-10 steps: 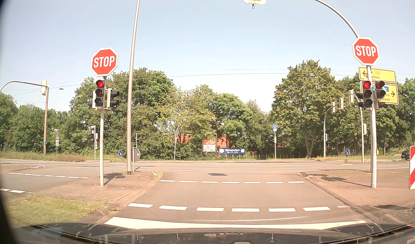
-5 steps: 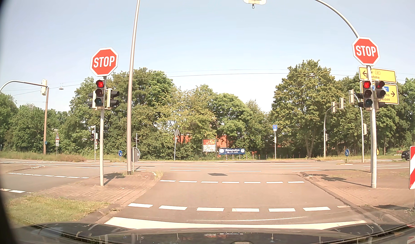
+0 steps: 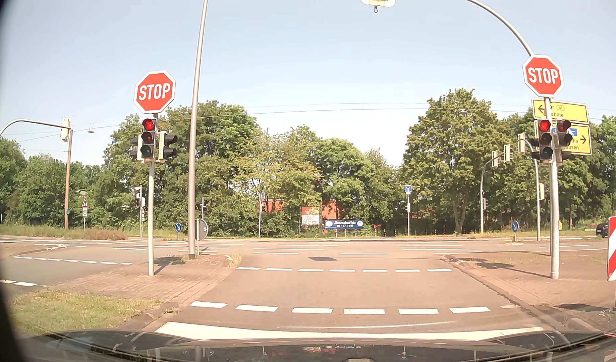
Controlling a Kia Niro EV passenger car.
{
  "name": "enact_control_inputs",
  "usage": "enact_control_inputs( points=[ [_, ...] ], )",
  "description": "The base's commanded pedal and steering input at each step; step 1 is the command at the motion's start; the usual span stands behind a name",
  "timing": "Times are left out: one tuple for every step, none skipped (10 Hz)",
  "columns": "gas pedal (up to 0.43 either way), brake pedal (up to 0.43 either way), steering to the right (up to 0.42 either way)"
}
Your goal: Follow the waypoints while adhering to traffic rules and regulations
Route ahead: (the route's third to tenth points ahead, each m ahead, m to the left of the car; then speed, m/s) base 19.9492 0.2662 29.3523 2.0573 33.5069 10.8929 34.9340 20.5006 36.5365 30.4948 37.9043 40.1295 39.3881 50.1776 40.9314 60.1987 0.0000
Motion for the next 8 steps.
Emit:
enact_control_inputs(
  points=[
    [0.0,0.256,0.001],
    [0.0,0.256,0.001],
    [0.0,0.256,0.001],
    [0.0,0.256,0.001],
    [0.0,0.256,0.001],
    [0.0,0.256,0.001],
    [0.0,0.256,0.001],
    [0.0,0.256,0.001]
  ],
)
